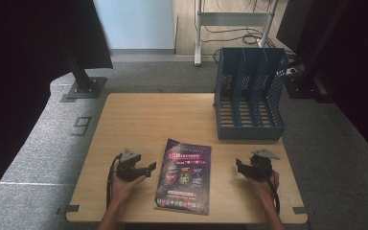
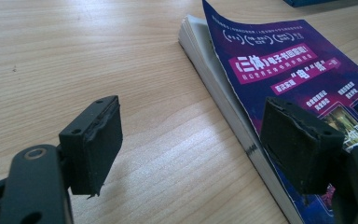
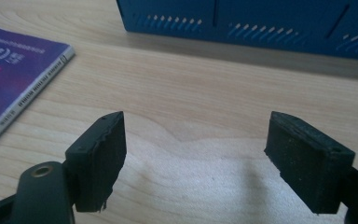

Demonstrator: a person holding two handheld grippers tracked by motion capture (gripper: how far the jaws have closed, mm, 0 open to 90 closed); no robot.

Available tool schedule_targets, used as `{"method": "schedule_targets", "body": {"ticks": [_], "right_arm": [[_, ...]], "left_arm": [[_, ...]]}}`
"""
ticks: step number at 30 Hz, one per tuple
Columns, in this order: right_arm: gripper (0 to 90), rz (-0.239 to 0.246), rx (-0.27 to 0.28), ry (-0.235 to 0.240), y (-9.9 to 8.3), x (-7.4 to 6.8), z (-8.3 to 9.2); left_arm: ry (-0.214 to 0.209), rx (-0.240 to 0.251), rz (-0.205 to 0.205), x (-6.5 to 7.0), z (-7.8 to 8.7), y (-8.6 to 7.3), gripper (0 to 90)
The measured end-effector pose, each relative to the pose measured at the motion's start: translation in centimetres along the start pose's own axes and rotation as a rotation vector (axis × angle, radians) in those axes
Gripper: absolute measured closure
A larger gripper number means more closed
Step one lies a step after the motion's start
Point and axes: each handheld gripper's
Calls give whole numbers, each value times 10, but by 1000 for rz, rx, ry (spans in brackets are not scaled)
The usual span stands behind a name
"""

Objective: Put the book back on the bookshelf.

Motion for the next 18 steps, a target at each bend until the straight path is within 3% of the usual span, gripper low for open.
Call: {"method": "schedule_targets", "body": {"ticks": [18], "right_arm": [[222,19,44,61,12,-21,3]], "left_arm": [[-7,-5,3,2,0,0,212]]}}
Point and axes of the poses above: each handheld gripper's, and its own axes: z roughly backward along the jaws, y roughly out of its top, x roughly to its right, and after that the axes turned 2 degrees about x, right-handed
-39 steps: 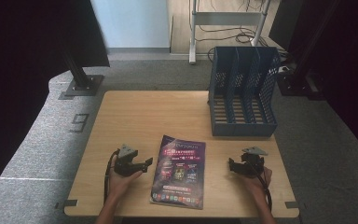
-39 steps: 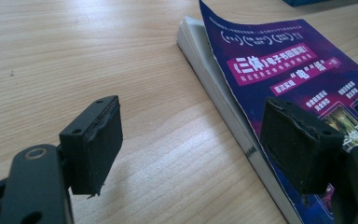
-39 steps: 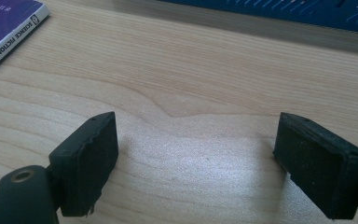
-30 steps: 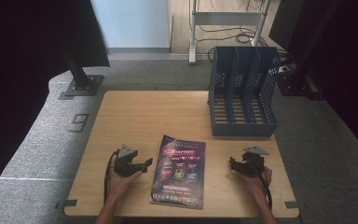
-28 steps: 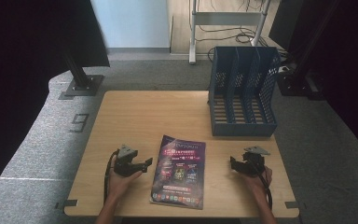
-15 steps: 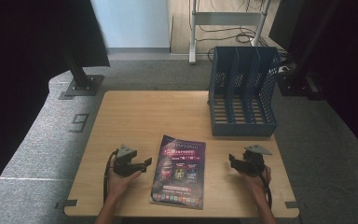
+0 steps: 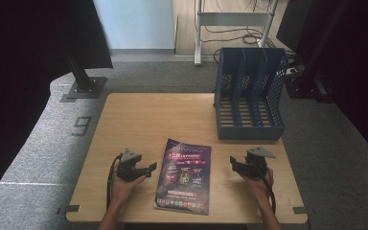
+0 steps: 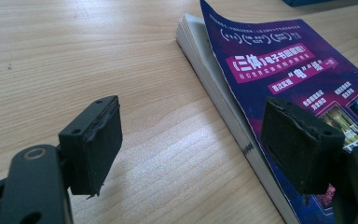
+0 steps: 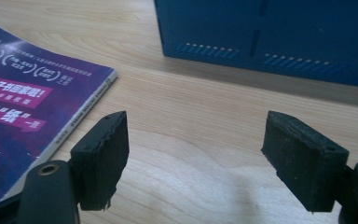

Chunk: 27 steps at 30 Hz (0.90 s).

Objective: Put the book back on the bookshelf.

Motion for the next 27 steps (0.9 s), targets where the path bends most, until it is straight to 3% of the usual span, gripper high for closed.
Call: {"method": "schedule_targets", "body": {"ticks": [27], "right_arm": [[225,27,30,84,17,-33,-6]], "left_arm": [[1,3,9,-1,0,0,212]]}}
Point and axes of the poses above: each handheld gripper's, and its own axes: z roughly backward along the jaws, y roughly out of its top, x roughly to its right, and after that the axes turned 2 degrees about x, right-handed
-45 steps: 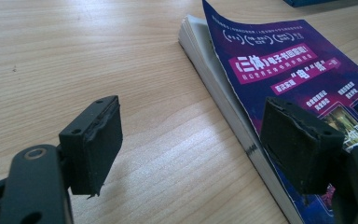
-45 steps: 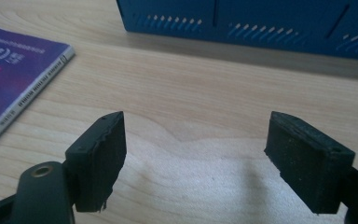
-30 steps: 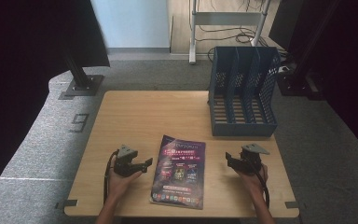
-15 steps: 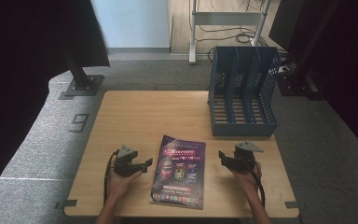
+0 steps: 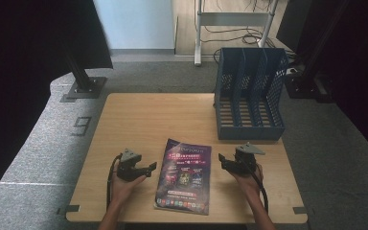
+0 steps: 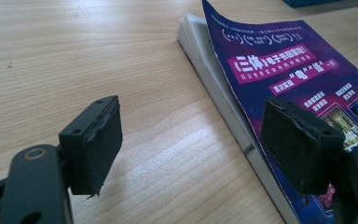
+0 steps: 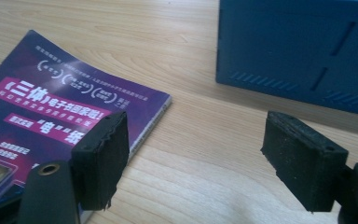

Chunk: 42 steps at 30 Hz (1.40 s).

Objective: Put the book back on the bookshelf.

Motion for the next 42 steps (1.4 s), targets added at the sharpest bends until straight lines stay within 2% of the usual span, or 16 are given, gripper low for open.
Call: {"method": "schedule_targets", "body": {"ticks": [13,22,26,42], "right_arm": [[225,36,-24,33,1,-23,-16],[225,28,-26,67,7,-38,-27],[224,48,-26,74,8,-46,-32],[213,48,-94,78,-6,-51,-47]], "left_arm": [[-6,-4,1,0,-2,-1,212],[-5,-6,1,1,-3,-1,212],[-5,-4,0,1,-2,-1,212],[-7,-4,-3,2,-2,0,213]]}}
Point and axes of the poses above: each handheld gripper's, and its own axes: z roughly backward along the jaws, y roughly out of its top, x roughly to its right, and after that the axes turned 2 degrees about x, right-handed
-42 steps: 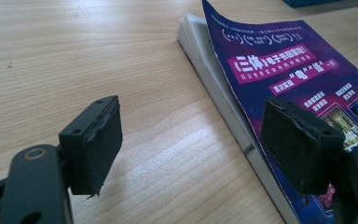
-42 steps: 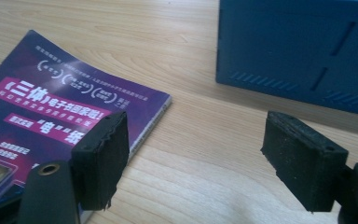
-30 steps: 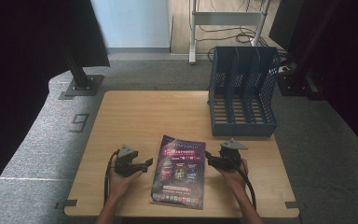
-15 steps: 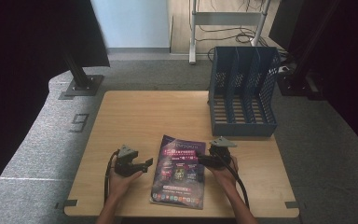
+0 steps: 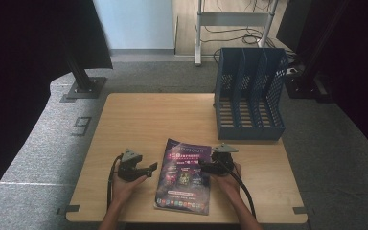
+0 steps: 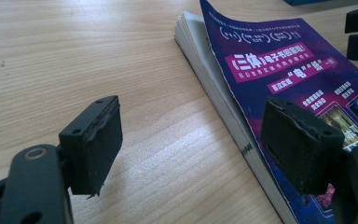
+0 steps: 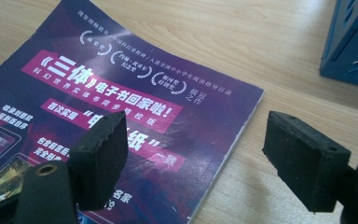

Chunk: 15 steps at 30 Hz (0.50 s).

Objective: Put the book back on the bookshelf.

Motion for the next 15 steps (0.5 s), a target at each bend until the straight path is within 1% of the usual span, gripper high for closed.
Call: {"method": "schedule_targets", "body": {"ticks": [9,15], "right_arm": [[208,-7,-39,7,-8,-1,-9],[209,-14,-44,7,-10,-2,-12]], "left_arm": [[-1,0,-4,2,-1,0,213],[-3,-2,-4,2,-1,0,213]]}}
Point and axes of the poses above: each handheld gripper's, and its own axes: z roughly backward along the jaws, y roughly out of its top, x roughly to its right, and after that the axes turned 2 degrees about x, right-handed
